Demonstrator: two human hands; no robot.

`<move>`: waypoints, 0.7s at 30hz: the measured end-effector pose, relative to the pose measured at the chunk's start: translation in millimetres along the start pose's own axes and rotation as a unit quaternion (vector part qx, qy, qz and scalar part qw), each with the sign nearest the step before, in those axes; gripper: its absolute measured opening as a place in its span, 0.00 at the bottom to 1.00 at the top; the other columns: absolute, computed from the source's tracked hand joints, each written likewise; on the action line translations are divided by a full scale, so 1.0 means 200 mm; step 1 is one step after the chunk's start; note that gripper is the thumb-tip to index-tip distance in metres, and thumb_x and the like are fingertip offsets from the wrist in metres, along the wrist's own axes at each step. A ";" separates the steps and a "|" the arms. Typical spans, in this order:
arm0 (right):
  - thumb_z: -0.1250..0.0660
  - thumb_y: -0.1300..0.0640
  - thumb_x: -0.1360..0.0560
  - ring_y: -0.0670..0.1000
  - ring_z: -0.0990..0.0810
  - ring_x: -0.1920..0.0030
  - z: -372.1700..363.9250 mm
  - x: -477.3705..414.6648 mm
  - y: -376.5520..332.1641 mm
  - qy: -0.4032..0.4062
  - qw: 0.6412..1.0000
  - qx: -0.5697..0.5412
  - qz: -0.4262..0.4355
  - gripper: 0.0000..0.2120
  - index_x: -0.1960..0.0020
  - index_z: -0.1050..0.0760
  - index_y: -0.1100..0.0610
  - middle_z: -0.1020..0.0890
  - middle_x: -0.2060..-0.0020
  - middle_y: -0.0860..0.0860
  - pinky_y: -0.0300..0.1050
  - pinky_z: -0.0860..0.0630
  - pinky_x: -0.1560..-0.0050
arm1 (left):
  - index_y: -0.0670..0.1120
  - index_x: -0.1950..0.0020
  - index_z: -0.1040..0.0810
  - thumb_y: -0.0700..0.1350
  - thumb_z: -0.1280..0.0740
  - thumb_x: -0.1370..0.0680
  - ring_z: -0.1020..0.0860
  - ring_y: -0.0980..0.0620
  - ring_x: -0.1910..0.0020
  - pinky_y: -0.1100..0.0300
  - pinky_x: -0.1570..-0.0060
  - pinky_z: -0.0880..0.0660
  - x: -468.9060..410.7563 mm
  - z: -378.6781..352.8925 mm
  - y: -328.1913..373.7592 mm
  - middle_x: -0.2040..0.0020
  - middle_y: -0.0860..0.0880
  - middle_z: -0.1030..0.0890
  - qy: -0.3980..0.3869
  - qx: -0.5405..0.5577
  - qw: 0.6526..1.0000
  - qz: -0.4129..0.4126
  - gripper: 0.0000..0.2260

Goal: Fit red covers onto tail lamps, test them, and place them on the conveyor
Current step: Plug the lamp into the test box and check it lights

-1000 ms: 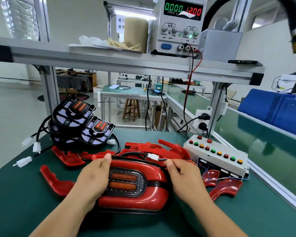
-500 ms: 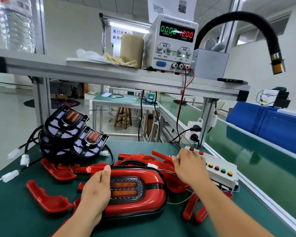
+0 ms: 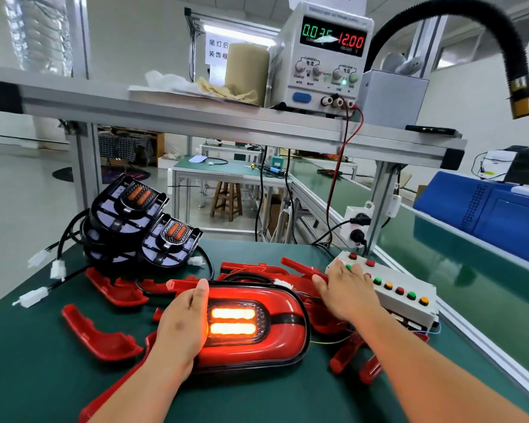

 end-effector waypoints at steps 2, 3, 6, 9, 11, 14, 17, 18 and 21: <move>0.54 0.37 0.20 0.58 0.35 0.33 0.00 0.00 0.00 0.000 1.000 0.009 0.001 0.30 0.32 0.34 0.58 0.28 0.33 0.55 0.56 0.37 0.34 | 0.44 0.64 0.35 0.57 0.46 0.17 0.35 0.51 0.66 0.56 0.66 0.37 0.00 0.00 0.00 0.66 0.48 0.33 -0.004 0.000 1.000 -0.001 0.21; 0.54 0.37 0.20 0.58 0.35 0.32 -0.01 0.00 0.00 -0.001 1.000 0.013 0.002 0.30 0.31 0.34 0.58 0.29 0.32 0.54 0.56 0.38 0.33 | 0.43 0.64 0.35 0.57 0.46 0.17 0.35 0.51 0.65 0.56 0.66 0.36 0.00 0.00 0.00 0.66 0.47 0.32 -0.005 0.002 1.000 0.000 0.21; 0.56 0.36 0.20 0.57 0.37 0.30 -0.01 0.01 0.00 0.003 1.000 0.021 0.003 0.31 0.30 0.35 0.57 0.31 0.30 0.53 0.56 0.39 0.31 | 0.43 0.64 0.34 0.57 0.46 0.17 0.34 0.51 0.65 0.57 0.65 0.35 -0.01 -0.01 -0.01 0.65 0.47 0.31 -0.008 0.013 1.000 -0.004 0.22; 0.56 0.35 0.21 0.57 0.37 0.31 0.01 0.02 0.00 0.015 0.999 0.032 0.004 0.32 0.31 0.33 0.56 0.29 0.31 0.53 0.56 0.39 0.33 | 0.42 0.63 0.29 0.58 0.46 0.18 0.28 0.50 0.63 0.60 0.64 0.33 -0.02 -0.02 -0.03 0.63 0.48 0.25 -0.013 0.026 1.000 0.000 0.24; 0.57 0.34 0.21 0.58 0.38 0.30 0.02 0.02 0.01 0.022 0.999 0.042 0.000 0.32 0.32 0.33 0.56 0.28 0.31 0.53 0.57 0.40 0.33 | 0.42 0.57 0.21 0.59 0.46 0.18 0.22 0.49 0.57 0.62 0.62 0.30 -0.02 -0.03 -0.06 0.58 0.46 0.18 -0.015 0.049 0.999 0.015 0.24; 0.58 0.33 0.21 0.59 0.36 0.30 0.01 0.02 0.02 0.019 0.999 0.049 -0.005 0.33 0.31 0.34 0.55 0.30 0.30 0.53 0.58 0.40 0.33 | 0.43 0.54 0.19 0.59 0.45 0.18 0.19 0.47 0.53 0.59 0.59 0.26 -0.03 -0.03 -0.08 0.54 0.44 0.17 -0.015 0.059 0.998 0.026 0.24; 0.58 0.32 0.22 0.58 0.34 0.32 0.00 0.01 0.02 0.022 0.999 0.045 -0.004 0.33 0.31 0.35 0.54 0.30 0.29 0.52 0.58 0.40 0.35 | 0.43 0.54 0.19 0.61 0.45 0.19 0.19 0.46 0.52 0.56 0.56 0.24 -0.03 -0.03 -0.09 0.55 0.44 0.16 -0.013 0.056 0.998 0.026 0.25; 0.58 0.32 0.22 0.58 0.34 0.32 -0.01 0.01 0.02 0.022 0.999 0.040 -0.005 0.33 0.31 0.35 0.54 0.30 0.30 0.52 0.59 0.41 0.35 | 0.44 0.54 0.19 0.61 0.46 0.19 0.19 0.46 0.52 0.56 0.56 0.24 -0.03 -0.02 -0.09 0.55 0.44 0.16 -0.012 0.052 0.998 0.025 0.25; 0.60 0.30 0.24 0.59 0.36 0.29 -0.04 0.02 0.02 0.007 0.999 0.033 -0.004 0.36 0.29 0.37 0.53 0.33 0.27 0.52 0.62 0.41 0.32 | 0.44 0.54 0.19 0.61 0.46 0.18 0.19 0.45 0.52 0.50 0.50 0.23 -0.04 -0.01 -0.08 0.55 0.44 0.16 -0.006 0.037 0.999 0.022 0.25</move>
Point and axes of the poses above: each hand's wrist, its own x-axis away from the middle knuckle, its own z-axis out of the back of the hand, y = z × x, the point moved 9 cm from there along -x, towards the middle knuckle
